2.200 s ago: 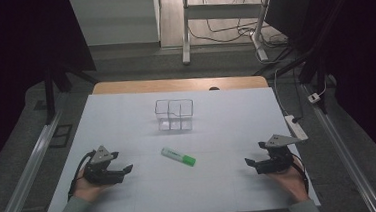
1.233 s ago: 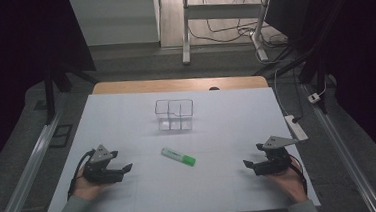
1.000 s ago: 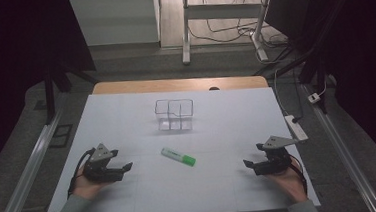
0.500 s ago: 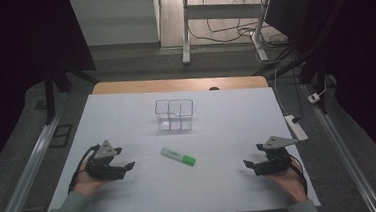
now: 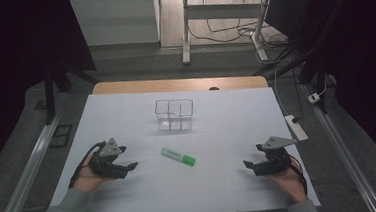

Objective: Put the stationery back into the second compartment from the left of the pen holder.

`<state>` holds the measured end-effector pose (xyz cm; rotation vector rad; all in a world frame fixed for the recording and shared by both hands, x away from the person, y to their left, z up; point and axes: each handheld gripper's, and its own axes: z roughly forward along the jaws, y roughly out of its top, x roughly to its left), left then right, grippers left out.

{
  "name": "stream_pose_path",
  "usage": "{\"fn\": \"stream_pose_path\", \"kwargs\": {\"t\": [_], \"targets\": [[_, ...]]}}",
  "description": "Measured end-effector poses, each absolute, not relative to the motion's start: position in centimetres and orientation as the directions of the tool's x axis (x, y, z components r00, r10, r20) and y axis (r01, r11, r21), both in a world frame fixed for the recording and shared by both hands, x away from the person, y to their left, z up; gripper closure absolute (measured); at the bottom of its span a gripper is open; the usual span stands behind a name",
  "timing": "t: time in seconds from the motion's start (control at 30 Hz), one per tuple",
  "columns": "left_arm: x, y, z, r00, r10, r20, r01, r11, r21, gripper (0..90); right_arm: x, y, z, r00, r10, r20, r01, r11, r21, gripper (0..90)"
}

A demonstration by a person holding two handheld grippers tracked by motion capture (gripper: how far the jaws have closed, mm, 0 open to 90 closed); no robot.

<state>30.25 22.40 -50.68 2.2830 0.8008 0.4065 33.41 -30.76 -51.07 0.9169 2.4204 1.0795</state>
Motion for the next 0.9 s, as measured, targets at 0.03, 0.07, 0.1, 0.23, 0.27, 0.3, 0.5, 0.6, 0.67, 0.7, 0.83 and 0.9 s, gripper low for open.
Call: {"fn": "stream_pose_path", "kwargs": {"t": [0.03,0.07,0.1,0.23,0.27,0.3,0.5,0.6,0.67,0.7,0.83,0.9], "targets": [[30.3,22.4,-50.7,0.765,0.64,0.069,0.43,-0.589,0.684,25.9,33.4,-30.8,-51.1,-0.736,0.676,-0.041,0.421,0.504,0.754,16.7],[30.3,22.3,-50.7,0.769,0.636,0.071,0.427,-0.593,0.683,25.9,33.4,-30.8,-51.1,-0.734,0.678,-0.041,0.421,0.502,0.755,16.6],[30.3,22.2,-50.6,0.772,0.631,0.072,0.424,-0.597,0.681,26.0,33.4,-30.8,-51.1,-0.733,0.679,-0.04,0.422,0.501,0.756,16.7],[30.5,22.0,-50.5,0.787,0.612,0.077,0.409,-0.611,0.678,26.3,33.4,-30.7,-51.1,-0.736,0.676,-0.039,0.422,0.503,0.754,16.8],[30.5,22.0,-50.4,0.792,0.605,0.08,0.403,-0.617,0.675,26.6,33.4,-30.7,-51.1,-0.736,0.676,-0.04,0.422,0.504,0.754,16.9],[30.6,21.9,-50.4,0.794,0.602,0.081,0.4,-0.618,0.676,26.9,33.4,-30.7,-51.1,-0.736,0.675,-0.04,0.421,0.505,0.753,17.0],[31.1,21.5,-50.1,0.809,0.581,0.088,0.385,-0.638,0.666,27.6,33.4,-30.7,-51.2,-0.736,0.676,-0.04,0.423,0.505,0.752,17.1],[31.4,21.1,-50.0,0.822,0.562,0.092,0.372,-0.651,0.662,27.6,33.5,-30.7,-51.2,-0.737,0.675,-0.041,0.423,0.508,0.75,17.1],[31.6,20.9,-49.8,0.833,0.545,0.093,0.358,-0.661,0.659,27.6,33.5,-30.6,-51.2,-0.737,0.674,-0.042,0.424,0.51,0.749,17.2],[31.7,20.8,-49.8,0.841,0.532,0.098,0.349,-0.671,0.654,27.6,33.5,-30.6,-51.2,-0.737,0.674,-0.041,0.424,0.509,0.749,17.2],[32.2,20.1,-49.5,0.864,0.495,0.096,0.323,-0.689,0.649,27.6,33.5,-30.6,-51.2,-0.738,0.674,-0.042,0.424,0.511,0.748,17.2],[32.4,19.7,-49.4,0.873,0.478,0.099,0.311,-0.7,0.643,27.6,33.5,-30.6,-51.2,-0.738,0.674,-0.042,0.425,0.512,0.747,17.1]]}}
